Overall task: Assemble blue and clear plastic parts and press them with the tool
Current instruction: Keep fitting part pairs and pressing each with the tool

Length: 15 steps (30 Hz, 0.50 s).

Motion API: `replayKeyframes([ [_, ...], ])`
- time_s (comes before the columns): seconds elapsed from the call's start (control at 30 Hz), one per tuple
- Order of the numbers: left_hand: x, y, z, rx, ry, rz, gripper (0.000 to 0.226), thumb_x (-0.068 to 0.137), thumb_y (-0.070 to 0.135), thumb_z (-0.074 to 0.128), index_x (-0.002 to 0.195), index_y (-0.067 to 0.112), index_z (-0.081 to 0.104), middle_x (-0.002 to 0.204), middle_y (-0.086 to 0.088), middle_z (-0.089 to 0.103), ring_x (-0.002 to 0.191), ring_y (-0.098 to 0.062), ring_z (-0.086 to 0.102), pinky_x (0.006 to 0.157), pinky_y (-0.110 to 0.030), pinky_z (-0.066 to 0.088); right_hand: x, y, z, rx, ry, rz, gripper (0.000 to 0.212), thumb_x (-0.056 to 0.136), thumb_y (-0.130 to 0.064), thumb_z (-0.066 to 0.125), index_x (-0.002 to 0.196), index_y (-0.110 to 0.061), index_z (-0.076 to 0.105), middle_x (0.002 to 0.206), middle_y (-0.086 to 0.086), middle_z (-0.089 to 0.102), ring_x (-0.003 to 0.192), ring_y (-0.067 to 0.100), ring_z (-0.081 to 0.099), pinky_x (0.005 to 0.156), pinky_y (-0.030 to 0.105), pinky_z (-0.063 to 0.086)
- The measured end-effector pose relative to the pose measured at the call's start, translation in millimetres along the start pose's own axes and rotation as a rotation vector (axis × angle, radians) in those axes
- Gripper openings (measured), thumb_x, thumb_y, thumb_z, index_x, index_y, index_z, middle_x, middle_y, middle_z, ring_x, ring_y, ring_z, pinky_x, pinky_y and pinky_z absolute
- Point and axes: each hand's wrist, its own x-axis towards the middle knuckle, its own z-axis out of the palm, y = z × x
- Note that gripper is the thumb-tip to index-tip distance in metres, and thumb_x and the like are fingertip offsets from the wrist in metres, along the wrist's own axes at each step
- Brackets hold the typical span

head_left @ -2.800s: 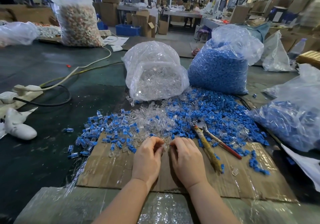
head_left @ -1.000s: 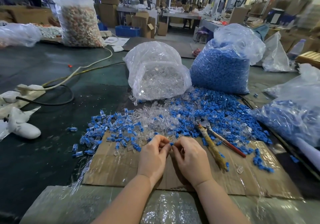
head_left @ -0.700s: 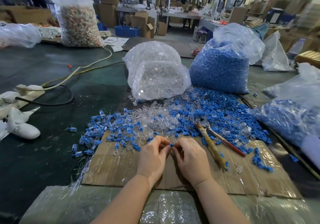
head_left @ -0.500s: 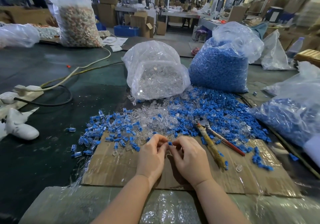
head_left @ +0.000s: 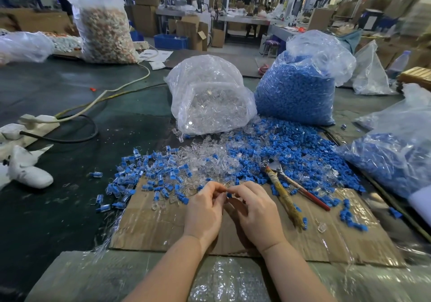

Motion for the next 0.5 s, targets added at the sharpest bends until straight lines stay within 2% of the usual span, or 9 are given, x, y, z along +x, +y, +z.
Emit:
replayKeyframes([
  [0.5, 0.1, 1.6, 0.3, -0.038, 0.007, -0.012, 0.025, 0.089, 0.012, 0.058, 0.078, 0.034, 0.055, 0.072, 0.01, 0.061, 0.069, 0.005, 0.057, 0.063, -0.01, 0.046, -0.2, -0.4, 0.7, 0.006, 0.033, 0.005, 0.019, 0.078, -0.028, 0.074, 0.091, -0.016, 0.069, 0.086, -0.001, 0.063, 0.08, 0.02, 0.06, 0.064, 0.035, 0.053],
])
